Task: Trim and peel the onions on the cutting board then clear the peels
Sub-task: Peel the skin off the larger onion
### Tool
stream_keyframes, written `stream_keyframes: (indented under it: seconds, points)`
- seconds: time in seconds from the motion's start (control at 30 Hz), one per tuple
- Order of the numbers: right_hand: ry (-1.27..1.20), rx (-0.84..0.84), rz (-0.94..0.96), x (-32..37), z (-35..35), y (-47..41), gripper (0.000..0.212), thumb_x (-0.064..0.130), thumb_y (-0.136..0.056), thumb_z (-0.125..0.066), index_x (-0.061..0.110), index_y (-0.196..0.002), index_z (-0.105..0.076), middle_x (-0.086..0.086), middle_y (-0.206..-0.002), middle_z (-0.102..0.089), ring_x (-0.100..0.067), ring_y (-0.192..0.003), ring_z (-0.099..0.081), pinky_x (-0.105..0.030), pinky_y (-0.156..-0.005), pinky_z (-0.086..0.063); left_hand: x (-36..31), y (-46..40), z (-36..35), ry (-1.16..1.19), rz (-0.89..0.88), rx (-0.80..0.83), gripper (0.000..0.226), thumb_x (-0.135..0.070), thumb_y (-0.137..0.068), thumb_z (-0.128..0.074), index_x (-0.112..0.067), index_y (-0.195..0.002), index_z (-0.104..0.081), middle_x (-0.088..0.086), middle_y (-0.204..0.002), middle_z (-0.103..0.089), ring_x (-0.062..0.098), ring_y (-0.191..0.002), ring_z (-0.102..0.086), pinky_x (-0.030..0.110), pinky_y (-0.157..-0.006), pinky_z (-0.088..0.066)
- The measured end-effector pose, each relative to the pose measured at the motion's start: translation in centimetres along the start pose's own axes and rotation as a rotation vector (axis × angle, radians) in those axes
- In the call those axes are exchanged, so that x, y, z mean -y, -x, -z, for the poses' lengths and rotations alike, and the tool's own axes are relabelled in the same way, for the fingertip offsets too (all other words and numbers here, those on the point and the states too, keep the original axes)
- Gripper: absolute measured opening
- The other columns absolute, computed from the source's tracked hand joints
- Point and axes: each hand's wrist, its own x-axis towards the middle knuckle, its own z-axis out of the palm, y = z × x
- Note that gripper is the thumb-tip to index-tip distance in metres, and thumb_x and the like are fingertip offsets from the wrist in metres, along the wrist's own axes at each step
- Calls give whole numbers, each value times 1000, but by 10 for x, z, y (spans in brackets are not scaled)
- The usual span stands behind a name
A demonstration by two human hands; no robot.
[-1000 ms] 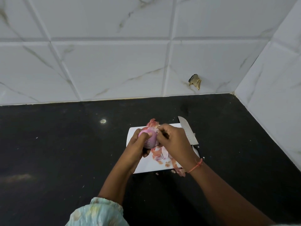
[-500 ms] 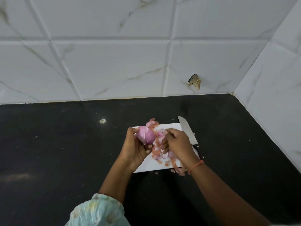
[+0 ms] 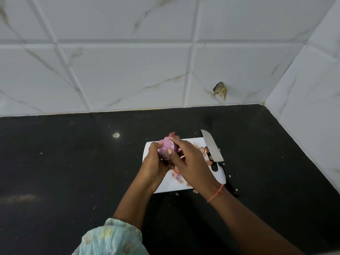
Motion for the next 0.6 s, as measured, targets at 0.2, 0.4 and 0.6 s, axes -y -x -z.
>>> stream_keyframes:
  seconds: [0.2, 0.4, 0.6]
  points:
    - [81, -29, -22, 3, 0, 1, 41, 30, -100, -50, 18, -140, -51, -3, -125, -65, -11, -110, -61, -17, -95, -48, 5, 1, -1, -90, -18, -10, 44, -29, -104, -31, -2, -107, -66, 11, -80, -72, 19, -75, -58, 31, -66, -46]
    - [88, -52, -36, 3, 2, -1, 39, 20, -97, -56, 17, -136, -55, -3, -115, -70, -9, -99, -63, -14, -90, -49, 14, -5, -1, -139, -35, -33, 73, -47, -82, -44, 9, -129, -50, 17, -83, -65, 17, -67, -55, 27, -56, -48]
    - [65, -6, -66, 3, 6, -4, 38, 24, -97, -58, 16, -134, -57, -4, -115, -70, -9, -97, -64, -5, -81, -43, 18, -9, 2, -109, -53, 12, 50, -43, -100, -39, 2, -115, -57, 16, -86, -63, 18, -70, -48, 28, -58, -45]
